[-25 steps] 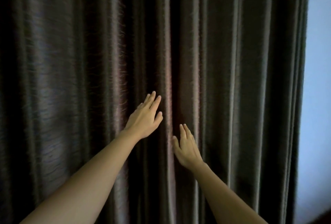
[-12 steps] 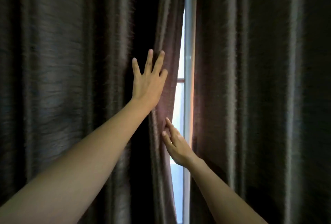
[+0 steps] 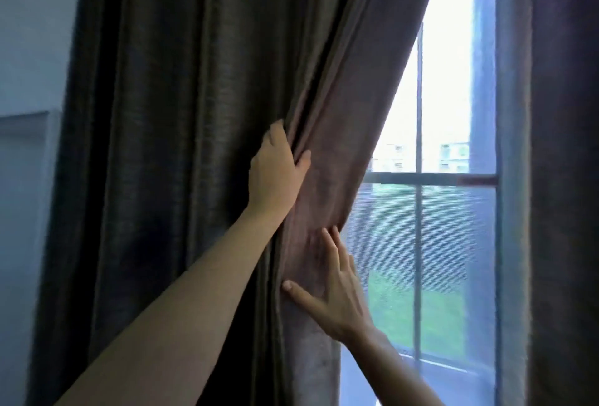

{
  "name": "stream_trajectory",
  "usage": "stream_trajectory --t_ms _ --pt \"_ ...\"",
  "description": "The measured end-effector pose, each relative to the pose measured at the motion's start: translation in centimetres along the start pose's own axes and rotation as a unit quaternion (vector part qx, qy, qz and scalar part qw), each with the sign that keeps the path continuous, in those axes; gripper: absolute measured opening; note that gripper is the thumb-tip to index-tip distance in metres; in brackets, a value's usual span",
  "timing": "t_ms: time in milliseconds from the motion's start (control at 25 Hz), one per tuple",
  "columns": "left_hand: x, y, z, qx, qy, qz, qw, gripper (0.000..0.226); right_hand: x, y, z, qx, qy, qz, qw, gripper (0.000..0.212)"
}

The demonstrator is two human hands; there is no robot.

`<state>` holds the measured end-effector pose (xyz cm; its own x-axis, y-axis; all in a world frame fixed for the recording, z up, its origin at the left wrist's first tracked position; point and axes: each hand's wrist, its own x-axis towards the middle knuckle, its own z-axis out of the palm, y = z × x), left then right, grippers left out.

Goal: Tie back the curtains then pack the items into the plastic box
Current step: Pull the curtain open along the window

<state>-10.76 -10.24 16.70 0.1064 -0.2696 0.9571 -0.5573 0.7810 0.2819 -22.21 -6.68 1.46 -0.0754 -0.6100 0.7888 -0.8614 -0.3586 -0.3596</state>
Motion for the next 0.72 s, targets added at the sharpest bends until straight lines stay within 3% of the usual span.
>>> stream_trajectory --t_ms 120,200,520,640,720 --pt "1.0 -3.4 -1.2 0.071 0.027 0.107 0.991 0.030 2.4 -2.3 3.4 0.016 -0.003 -0.011 1.000 0.118" --pt "2.2 -6.0 -2.5 0.122 0.021 0.114 0.986 0.023 4.2 -4.1 6.2 0.023 -0.009 -0.019 1.000 0.116" --pt "7.2 -19.1 -8.4 0.184 0.024 0.085 0.979 0.028 10.4 -11.1 18.6 0.066 -0.031 -0.044 0.996 0.109" --pt "8.4 -24.6 -9.6 0.230 0.092 0.097 0.964 0.033 12.6 -13.6 22.9 0.075 -0.038 -0.052 0.995 0.109" --pt "8.8 -28.3 -10.2 0.250 0.130 0.065 0.957 0.048 13.7 -14.6 25.4 0.080 -0.047 -0.054 0.994 0.110"
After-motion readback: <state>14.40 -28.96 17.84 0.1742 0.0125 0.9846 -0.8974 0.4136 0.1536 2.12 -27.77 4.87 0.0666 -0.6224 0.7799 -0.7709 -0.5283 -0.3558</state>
